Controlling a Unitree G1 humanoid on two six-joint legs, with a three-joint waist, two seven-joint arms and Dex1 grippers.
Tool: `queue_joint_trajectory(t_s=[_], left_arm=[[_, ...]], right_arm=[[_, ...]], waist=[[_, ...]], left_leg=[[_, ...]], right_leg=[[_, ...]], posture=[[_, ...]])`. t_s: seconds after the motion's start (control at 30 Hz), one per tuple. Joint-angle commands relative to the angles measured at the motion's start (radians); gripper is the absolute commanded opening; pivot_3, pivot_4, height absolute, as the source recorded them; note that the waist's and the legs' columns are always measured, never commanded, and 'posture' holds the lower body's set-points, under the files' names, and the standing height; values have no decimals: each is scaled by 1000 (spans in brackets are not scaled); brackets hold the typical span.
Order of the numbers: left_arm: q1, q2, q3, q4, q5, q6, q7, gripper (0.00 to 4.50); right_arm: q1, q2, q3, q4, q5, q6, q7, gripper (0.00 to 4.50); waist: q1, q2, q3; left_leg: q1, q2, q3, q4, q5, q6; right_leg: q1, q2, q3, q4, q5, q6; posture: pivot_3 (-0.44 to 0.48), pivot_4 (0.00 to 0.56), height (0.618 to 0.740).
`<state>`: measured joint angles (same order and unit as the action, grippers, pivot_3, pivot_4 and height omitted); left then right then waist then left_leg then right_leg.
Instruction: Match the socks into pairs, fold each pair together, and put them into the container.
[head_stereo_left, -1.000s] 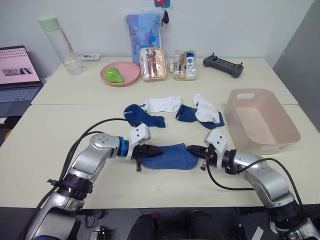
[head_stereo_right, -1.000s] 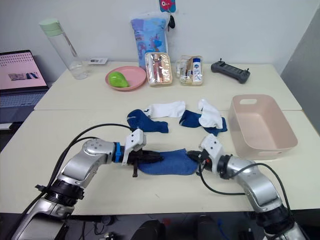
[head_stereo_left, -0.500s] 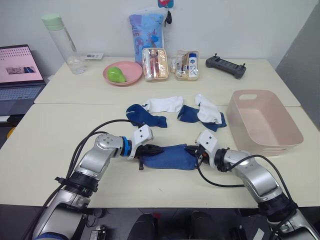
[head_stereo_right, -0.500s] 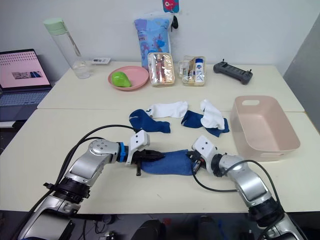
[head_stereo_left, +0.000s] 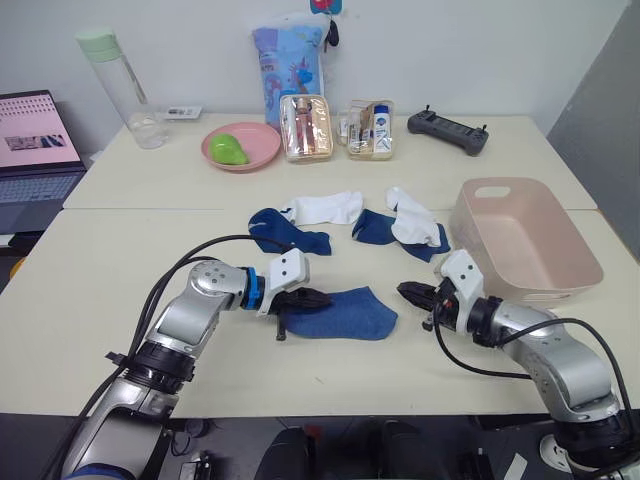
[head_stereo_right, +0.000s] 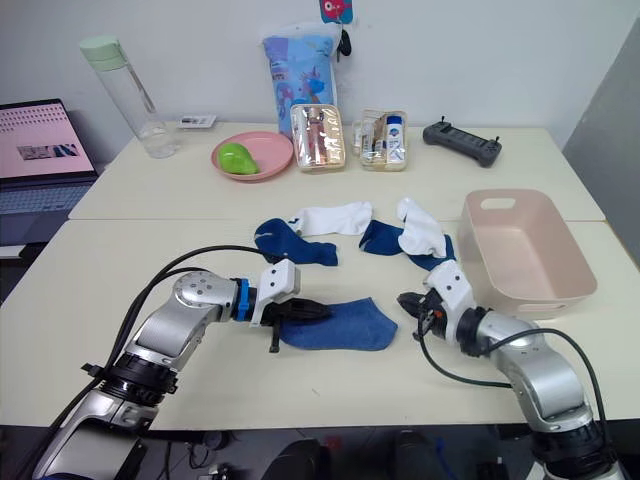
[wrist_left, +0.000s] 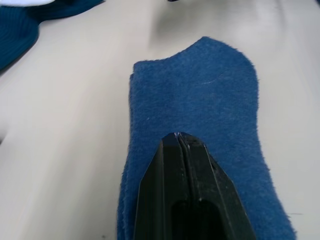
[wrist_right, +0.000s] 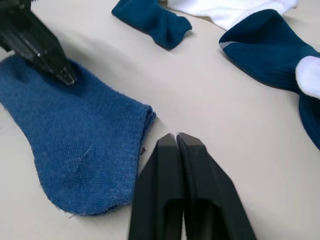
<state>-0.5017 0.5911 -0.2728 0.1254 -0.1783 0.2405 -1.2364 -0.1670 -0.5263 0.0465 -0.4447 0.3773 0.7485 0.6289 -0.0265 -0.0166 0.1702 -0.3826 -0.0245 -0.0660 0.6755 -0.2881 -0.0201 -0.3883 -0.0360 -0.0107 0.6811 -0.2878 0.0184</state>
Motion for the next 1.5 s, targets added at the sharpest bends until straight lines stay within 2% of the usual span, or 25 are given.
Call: queue_joint_trajectory(t_s=[0.03, 0.2, 0.47, 0.63, 0.8, 1.07, 1.27, 1.37, 1.5], left_arm=[[18, 15, -14, 65, 50, -57, 10, 0], [30, 14, -16, 98, 69, -93, -1, 0], [37, 13, -12, 86, 67, -94, 5, 0], [37, 12, -9, 79, 68, -98, 8, 0], [28, 11, 0, 57, 57, -89, 10, 0], [21, -5, 6, -17, 26, -40, 11, 0], [16, -73, -16, -42, 26, 23, 48, 0], [27, -79, -32, -4, 58, 0, 66, 0], [28, -72, -33, 8, 66, -16, 73, 0]], right_arm=[[27, 11, -10, -89, 64, 82, -18, 1643], [65, 20, 56, -103, 34, 137, -74, 3366], [66, 64, 115, -82, 27, 214, -154, 3366], [61, 47, 139, -125, 41, 216, -127, 1743], [54, 62, 87, -136, 95, 269, -134, 15], [23, 79, -39, -113, 193, 376, -150, 15], [-13, -45, -186, -127, 342, 482, -47, 15], [-42, -73, -172, -159, 398, 514, -27, 15], [-81, -57, -120, -176, 433, 541, -43, 15]], waist=[[0, 0, 0], [0, 0, 0], [-1, 0, -1], [-1, 0, -1], [-1, 0, -1], [0, 0, -1], [2, 0, 0], [1, 0, 0], [-2, 0, 0]], left_leg=[[0, 0, 0, 0, 0, 0], [1, 0, 0, 0, 0, 0], [1, 0, 0, 0, 0, 0], [1, 0, 0, 0, 0, 0], [1, 0, 0, 0, 0, 0], [0, 0, 0, 0, 0, 0], [0, 0, 0, 0, 0, 0], [0, 0, -1, -1, 0, 0], [0, 1, -1, -1, 0, 0]], right_leg=[[0, 0, 0, 0, 0, 0], [0, 0, 0, 0, 0, 0], [0, 0, 0, 0, 0, 0], [1, 0, 0, 0, 0, 0], [1, 0, 0, 0, 0, 0], [0, 0, 0, 0, 0, 0], [0, 0, 0, -1, 0, 0], [0, 0, -1, -1, 0, 0], [0, 1, -1, 0, 0, 0]], posture=[[0, 150, 733], [0, 150, 733], [0, 150, 733], [0, 150, 733], [0, 150, 733], [0, 150, 733], [0, 150, 733], [0, 150, 733], [0, 150, 733]])
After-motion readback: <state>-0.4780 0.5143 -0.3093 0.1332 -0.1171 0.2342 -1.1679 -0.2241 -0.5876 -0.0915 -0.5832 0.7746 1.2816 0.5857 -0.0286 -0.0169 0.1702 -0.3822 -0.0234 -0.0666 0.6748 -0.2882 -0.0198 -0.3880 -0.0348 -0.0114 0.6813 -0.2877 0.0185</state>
